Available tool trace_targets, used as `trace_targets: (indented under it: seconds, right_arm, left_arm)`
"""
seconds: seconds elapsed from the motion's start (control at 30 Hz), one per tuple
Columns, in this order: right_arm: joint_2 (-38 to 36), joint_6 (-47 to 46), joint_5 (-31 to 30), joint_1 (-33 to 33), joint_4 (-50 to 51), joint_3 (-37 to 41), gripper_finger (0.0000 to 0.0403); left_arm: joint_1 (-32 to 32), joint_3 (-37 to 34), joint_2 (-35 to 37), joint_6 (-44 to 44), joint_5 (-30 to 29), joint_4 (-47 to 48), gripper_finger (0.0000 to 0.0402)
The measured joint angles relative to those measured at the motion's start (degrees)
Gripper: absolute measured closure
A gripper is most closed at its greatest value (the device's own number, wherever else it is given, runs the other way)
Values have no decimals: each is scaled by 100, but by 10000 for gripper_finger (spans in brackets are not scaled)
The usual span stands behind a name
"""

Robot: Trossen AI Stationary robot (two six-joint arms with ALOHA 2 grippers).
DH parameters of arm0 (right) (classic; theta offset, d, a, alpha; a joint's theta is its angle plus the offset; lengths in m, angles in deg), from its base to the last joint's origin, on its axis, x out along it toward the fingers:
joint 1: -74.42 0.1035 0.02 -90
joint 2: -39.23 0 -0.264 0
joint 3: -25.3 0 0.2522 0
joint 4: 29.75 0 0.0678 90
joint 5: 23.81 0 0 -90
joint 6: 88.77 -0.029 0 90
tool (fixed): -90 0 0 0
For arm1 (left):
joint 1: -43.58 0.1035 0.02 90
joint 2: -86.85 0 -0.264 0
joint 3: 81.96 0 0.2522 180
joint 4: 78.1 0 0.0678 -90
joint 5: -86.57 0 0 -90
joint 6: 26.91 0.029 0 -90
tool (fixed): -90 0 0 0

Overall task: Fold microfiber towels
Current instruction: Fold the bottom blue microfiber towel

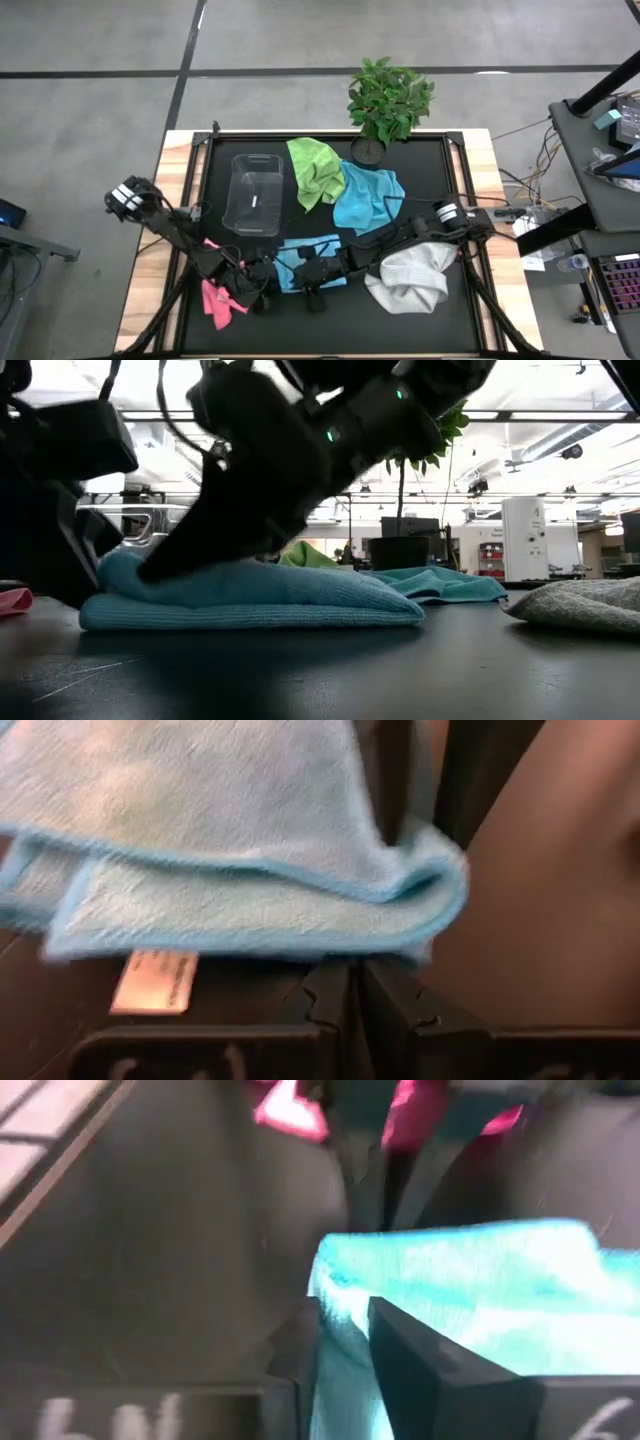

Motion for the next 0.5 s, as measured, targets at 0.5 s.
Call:
trace_targets:
  seconds: [0.5]
  right_arm:
    - [-19,9,51,196,-530,-4,394]
  left_arm:
    - [18,-9,-120,-6,-41,-105,391]
